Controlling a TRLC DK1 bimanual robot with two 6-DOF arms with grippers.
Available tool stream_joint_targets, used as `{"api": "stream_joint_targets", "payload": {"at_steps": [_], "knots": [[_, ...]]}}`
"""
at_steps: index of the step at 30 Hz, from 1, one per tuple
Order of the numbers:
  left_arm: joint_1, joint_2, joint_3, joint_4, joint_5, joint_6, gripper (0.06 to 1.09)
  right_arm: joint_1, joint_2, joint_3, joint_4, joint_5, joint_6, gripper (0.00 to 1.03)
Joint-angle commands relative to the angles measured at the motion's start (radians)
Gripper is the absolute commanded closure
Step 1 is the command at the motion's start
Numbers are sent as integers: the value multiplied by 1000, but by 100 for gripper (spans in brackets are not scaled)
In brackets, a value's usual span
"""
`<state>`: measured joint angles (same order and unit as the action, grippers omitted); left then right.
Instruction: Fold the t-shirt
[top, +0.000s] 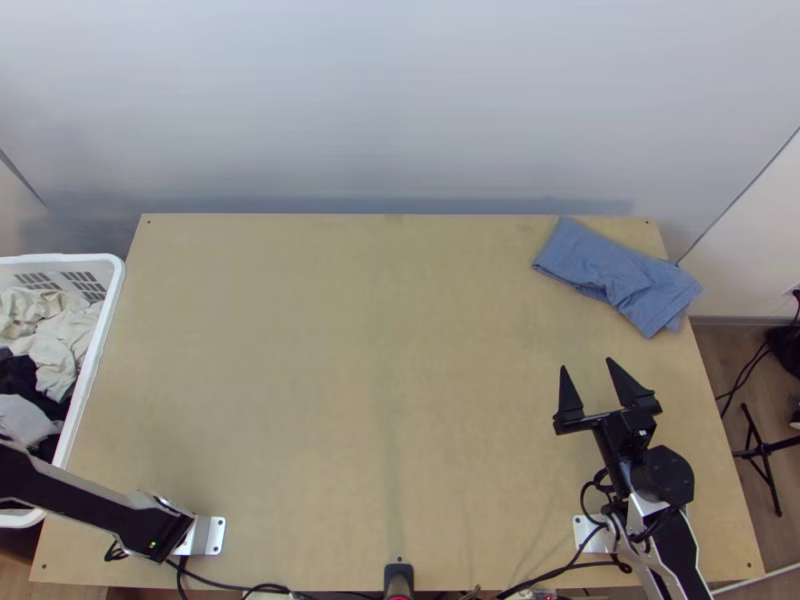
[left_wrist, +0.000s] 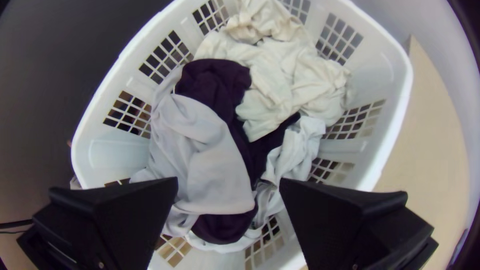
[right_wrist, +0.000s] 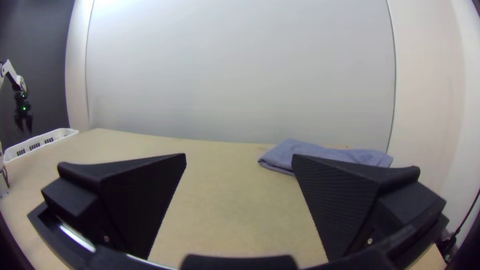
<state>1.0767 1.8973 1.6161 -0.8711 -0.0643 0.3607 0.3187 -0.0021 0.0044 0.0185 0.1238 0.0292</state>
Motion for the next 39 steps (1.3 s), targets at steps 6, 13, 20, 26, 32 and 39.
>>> {"api": "stream_joint_targets", "payload": {"at_steps": [6,13,20,26,32,39], "knots": [[51,350,24,170,-35,84,11,0,1,0,0,0,1,4],[48,391,-19,271,-35,155,62,0,1,0,0,0,0,4],[32,220,18,340,54,106,105,0,-1,0,0,0,0,4],[-64,-15,229,152,178,-60,105,0,1,0,0,0,1,4],[-256,-185,291,113,204,-157,105,0,1,0,1,0,1,4],[-594,-326,235,110,190,-267,105,0,1,0,0,0,0,4]]}}
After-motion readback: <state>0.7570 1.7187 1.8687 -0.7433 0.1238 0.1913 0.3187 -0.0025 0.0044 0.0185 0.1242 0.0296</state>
